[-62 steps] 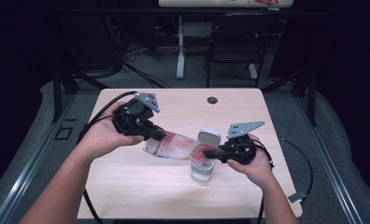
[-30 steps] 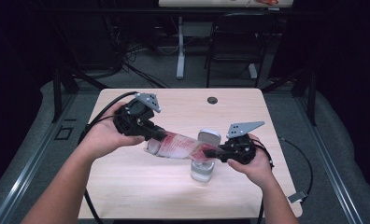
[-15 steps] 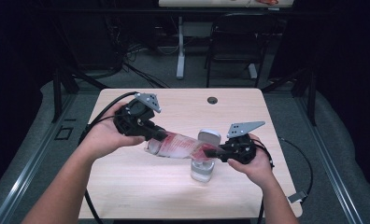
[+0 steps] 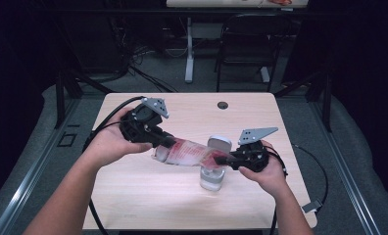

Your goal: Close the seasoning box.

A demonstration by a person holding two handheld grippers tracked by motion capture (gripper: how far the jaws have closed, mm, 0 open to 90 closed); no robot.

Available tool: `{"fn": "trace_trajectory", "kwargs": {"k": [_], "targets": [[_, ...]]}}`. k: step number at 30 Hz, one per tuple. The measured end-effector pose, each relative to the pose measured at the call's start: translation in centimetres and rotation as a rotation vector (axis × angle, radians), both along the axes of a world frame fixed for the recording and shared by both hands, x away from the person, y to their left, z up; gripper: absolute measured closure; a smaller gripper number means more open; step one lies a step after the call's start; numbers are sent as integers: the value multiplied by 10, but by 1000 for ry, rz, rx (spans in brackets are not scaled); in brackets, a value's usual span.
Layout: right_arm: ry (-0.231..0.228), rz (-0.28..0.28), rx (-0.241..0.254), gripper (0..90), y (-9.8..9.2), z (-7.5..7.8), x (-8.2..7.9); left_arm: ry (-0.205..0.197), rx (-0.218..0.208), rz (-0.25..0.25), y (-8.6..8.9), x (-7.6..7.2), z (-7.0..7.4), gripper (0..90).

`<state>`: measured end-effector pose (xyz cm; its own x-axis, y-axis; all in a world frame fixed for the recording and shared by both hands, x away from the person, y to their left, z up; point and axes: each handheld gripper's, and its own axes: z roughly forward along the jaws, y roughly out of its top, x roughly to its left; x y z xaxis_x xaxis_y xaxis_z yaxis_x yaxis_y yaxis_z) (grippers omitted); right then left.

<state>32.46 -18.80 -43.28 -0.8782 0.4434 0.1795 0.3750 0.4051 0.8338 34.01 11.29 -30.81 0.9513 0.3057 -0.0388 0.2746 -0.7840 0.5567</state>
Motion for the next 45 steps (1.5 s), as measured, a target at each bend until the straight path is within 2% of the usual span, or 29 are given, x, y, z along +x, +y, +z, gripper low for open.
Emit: {"fn": "trace_trajectory", "kwargs": {"k": [22, 34, 45], "targets": [[7, 4, -4, 855, 0, -1, 0, -6, 11, -5, -4, -1, 3, 822], [19, 19, 7, 874, -3, 2, 0, -3, 1, 1, -5, 1, 4, 820], [12, 5, 6, 881, -4, 2, 0, -2, -4, 0, -6, 1, 3, 821]]}}
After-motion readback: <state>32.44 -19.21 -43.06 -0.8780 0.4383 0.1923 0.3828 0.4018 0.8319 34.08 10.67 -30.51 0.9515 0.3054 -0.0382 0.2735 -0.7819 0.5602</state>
